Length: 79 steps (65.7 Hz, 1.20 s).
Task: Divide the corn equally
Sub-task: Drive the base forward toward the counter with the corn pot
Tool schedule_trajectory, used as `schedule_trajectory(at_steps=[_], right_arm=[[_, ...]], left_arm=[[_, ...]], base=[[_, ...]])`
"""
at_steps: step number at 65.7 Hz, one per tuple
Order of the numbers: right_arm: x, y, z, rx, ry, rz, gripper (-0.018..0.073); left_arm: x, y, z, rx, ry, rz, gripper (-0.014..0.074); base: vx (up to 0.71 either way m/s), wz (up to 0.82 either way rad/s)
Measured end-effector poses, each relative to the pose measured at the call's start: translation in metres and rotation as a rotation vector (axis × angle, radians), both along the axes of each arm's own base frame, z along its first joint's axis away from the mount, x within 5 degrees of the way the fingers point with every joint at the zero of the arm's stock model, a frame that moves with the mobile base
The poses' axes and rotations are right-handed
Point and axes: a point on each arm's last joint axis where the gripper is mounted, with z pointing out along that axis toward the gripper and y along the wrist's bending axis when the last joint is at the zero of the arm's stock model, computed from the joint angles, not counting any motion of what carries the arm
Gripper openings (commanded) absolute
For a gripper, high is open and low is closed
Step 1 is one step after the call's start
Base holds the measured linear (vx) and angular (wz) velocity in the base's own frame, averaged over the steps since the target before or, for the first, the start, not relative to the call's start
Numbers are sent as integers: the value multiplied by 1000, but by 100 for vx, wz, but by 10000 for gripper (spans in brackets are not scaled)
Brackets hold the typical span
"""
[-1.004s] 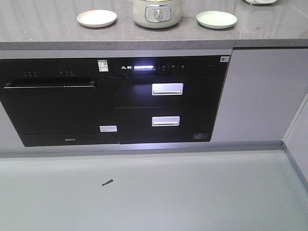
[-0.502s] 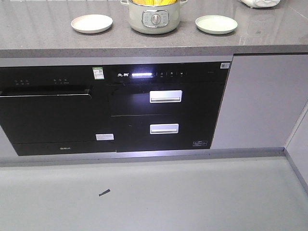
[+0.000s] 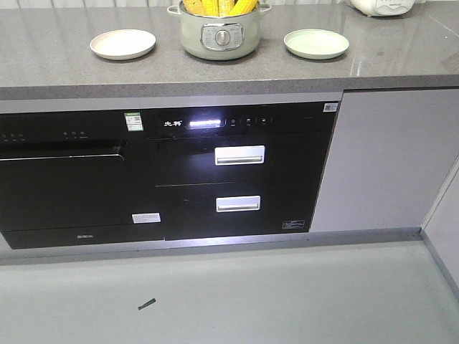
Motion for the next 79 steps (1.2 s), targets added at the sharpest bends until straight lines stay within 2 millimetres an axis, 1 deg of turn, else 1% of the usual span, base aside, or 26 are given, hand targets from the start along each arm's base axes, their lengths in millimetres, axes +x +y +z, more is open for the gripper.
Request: schedule_trajectory(at_steps=[79], right_arm=[[0, 0, 0, 0, 0, 0, -6]], left_arm=[[0, 0, 0, 0, 0, 0, -6]], base=[[9, -8]])
